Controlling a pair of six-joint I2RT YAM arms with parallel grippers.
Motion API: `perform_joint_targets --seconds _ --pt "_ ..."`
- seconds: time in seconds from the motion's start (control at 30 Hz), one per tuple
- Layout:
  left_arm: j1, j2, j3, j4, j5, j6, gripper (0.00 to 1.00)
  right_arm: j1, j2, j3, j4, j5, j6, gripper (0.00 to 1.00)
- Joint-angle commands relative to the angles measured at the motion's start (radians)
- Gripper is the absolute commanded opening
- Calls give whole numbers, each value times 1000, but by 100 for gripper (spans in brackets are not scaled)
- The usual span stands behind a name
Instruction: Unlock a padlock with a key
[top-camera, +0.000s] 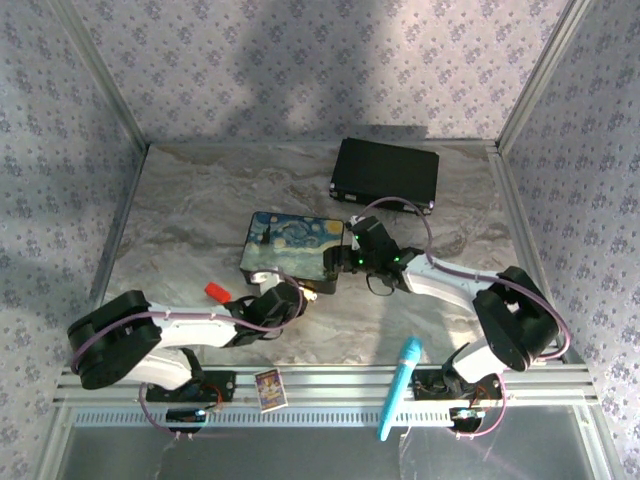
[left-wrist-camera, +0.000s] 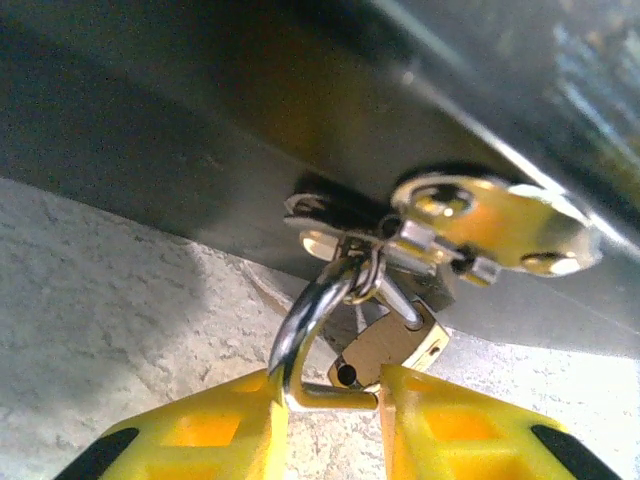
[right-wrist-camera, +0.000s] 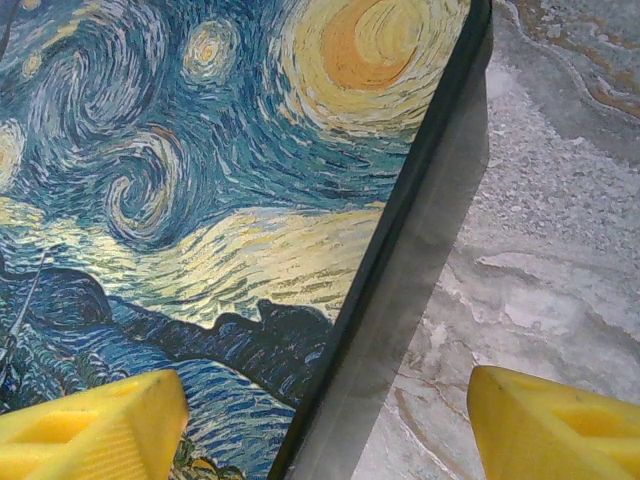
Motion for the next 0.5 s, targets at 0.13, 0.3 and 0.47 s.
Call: perform_joint_targets --seconds 0.13,0.3,0.47 --pt "2 52 -28 173 -8 49 34 14 61 -19 -96 -18 -25 76" --pt "-1 69 -39 358 22 129 34 14 56 -31 -94 -12 -26 75" --pt "0 52 -31 359 11 153 40 15 46 -39 -93 -7 -24 75"
